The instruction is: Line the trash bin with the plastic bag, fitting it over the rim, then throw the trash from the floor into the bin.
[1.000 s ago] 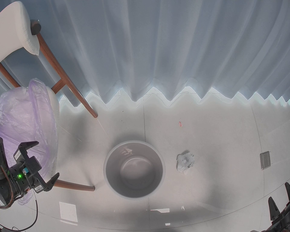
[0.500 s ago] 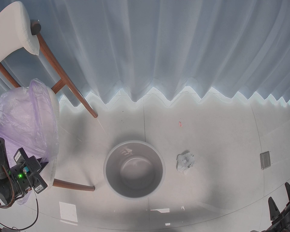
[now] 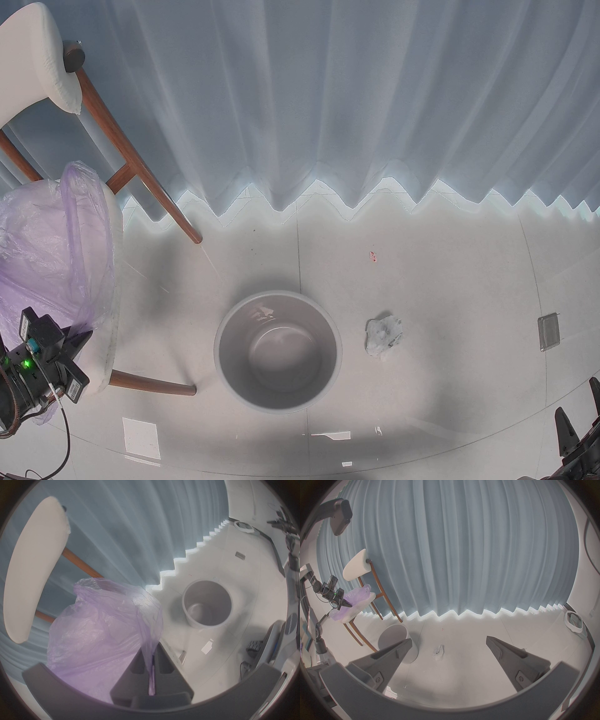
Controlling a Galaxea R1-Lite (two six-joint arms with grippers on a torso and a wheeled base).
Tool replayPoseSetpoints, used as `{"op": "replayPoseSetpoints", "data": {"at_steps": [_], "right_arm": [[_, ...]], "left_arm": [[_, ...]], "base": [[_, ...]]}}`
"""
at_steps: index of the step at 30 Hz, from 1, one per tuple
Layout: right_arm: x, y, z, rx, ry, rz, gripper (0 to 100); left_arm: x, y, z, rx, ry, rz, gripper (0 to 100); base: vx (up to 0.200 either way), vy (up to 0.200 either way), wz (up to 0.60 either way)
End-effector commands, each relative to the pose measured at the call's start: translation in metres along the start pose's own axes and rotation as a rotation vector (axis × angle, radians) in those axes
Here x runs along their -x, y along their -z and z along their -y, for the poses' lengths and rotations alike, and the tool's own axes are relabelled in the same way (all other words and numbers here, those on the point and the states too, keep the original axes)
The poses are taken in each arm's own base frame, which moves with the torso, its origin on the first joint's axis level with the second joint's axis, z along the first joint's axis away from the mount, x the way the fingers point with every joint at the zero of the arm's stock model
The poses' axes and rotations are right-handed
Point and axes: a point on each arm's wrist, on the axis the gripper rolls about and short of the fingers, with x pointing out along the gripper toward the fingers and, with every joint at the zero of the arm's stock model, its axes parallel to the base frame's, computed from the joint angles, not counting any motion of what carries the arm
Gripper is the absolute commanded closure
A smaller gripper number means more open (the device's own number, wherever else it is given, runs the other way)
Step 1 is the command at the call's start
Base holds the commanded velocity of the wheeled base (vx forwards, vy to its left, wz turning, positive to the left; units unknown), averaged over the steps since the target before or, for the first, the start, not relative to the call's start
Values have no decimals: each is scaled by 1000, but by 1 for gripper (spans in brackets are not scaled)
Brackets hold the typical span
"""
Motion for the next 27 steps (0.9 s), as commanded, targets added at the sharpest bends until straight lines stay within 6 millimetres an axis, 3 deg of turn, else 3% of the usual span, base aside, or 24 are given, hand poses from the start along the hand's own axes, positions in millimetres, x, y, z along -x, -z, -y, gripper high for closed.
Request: {"op": "replayPoseSetpoints", "data": {"at_steps": [1,8,21,27], "right_arm": [[0,5,0,0,0,-1,0],[0,5,0,0,0,1,0],[0,5,0,0,0,1,0],[0,5,0,0,-1,1,0]], "left_arm": [[8,-8,-4,37,-6,52,100],[23,-20,1,219,119,95,100],[30,-34,6,498,296,168,100],[37,-54,-3,580,398,284,100]], "base": [[0,0,0],[0,0,0],[0,0,0],[0,0,0]]}}
